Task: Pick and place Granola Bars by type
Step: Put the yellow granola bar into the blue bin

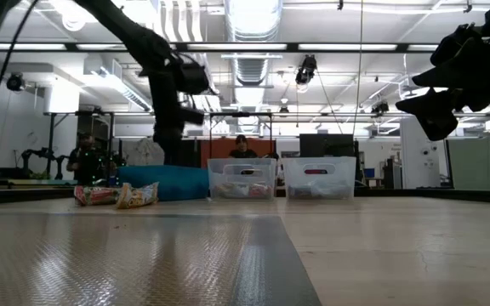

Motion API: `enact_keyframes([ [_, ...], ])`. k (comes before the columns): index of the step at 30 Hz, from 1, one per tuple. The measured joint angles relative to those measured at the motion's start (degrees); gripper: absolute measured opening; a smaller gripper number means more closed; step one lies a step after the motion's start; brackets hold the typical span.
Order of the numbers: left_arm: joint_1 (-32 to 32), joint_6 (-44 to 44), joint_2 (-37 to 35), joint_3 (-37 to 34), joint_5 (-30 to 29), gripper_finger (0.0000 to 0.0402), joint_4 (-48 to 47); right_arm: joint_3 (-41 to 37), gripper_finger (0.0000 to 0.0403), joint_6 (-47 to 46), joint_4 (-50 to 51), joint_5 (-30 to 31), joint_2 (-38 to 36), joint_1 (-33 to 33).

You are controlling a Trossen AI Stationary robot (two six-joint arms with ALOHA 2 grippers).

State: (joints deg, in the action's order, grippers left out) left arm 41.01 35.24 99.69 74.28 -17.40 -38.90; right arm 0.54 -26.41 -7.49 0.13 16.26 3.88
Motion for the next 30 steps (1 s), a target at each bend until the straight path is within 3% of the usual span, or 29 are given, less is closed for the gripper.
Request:
enact_keyframes([
  [3,-1.0,-7.8,-4.1,0.1,-3.9,0.0121,-1.0,0.0,0.021,0.0,0.0,0.0,0.0,0.0],
  [7,-3.3,-24.3,-10.0,1.7,-8.7,0.0148,-6.1,0.0,0.021,0.0,0.0,0.0,0.0,0.0],
  [16,-13.1,-62.0,-19.1,6.0,-9.6,0.0211,-24.6,0.0,0.021,0.0,0.0,0.0,0.0,0.0],
  [23,-22.9,-88.7,-20.5,5.7,-9.3,0.0235,-33.0,0.0,0.021,0.0,0.0,0.0,0.0,0.0],
  [30,-32.4,-105.5,-18.1,3.6,-8.2,0.0236,-34.3,0.0,0.021,0.0,0.0,0.0,0.0,0.0],
])
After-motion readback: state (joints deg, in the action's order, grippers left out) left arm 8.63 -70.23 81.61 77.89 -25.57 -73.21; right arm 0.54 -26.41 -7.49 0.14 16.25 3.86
